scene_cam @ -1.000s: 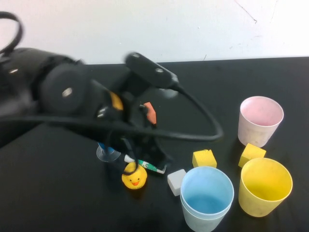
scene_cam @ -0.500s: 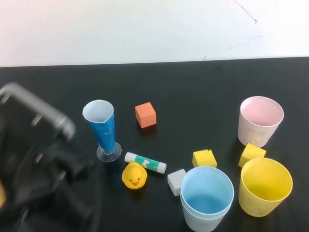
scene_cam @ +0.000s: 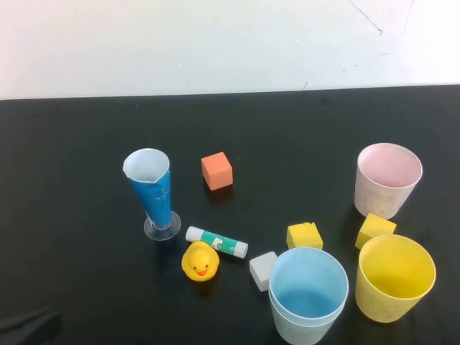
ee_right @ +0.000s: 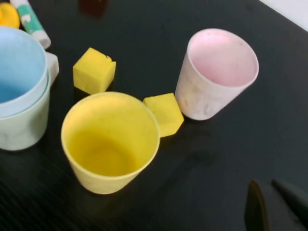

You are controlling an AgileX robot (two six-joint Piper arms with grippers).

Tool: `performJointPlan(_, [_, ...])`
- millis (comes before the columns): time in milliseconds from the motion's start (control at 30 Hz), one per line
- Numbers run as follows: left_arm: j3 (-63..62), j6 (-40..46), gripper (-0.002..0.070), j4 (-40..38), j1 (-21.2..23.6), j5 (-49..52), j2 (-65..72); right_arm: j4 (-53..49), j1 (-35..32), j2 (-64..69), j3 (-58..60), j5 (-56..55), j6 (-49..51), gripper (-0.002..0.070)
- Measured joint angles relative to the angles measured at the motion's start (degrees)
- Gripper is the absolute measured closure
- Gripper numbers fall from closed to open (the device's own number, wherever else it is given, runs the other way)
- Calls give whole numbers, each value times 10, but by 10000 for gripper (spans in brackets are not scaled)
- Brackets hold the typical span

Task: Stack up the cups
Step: Pick up the pink cup

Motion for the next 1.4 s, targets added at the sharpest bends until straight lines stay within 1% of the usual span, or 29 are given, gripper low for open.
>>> performJointPlan(67, [12,-28,673,30,0,12,-27,-1,0,42,-39,17,-26,679])
performJointPlan(200, [33,-53,673,67,0,33,-62,-1,0,115,-110,55,-50,679])
performJointPlan(367, [58,-56,673,80,0,18,-83,-4,8,204,-192,111,-66,679])
performJointPlan(567, [63,-57,673,82,0,8,-87,-26,55,277,-274,136,-73,679])
performJointPlan(733, [63,-57,673,83,0,8,-88,-70,92,330,-344,164,-72,679])
performJointPlan(867, [63,-57,673,84,0,7,-88,-116,120,368,-383,179,-43,679])
performJointPlan(1033, [63,-57,673,84,0,7,-88,-144,131,423,-421,188,-4,675])
performJointPlan(1100, [63,-57,673,84,0,7,-88,-149,132,447,-435,188,0,647])
performJointPlan(1133, [63,-57,673,84,0,7,-88,-152,133,461,-443,188,4,615])
performJointPlan(1167, [63,-57,673,85,0,7,-88,-153,133,476,-451,188,10,570])
performJointPlan(1233, [63,-57,673,85,0,7,-88,-155,133,507,-466,188,33,449])
performJointPlan(1267, [63,-57,673,85,0,7,-88,-161,133,523,-475,187,62,379])
performJointPlan(1333, [63,-57,673,85,0,8,-88,-176,133,552,-492,186,111,263])
performJointPlan(1367, [63,-57,673,85,0,9,-88,-190,133,568,-501,185,139,216])
performJointPlan(1400, [63,-57,673,85,0,10,-88,-205,133,580,-508,185,158,190])
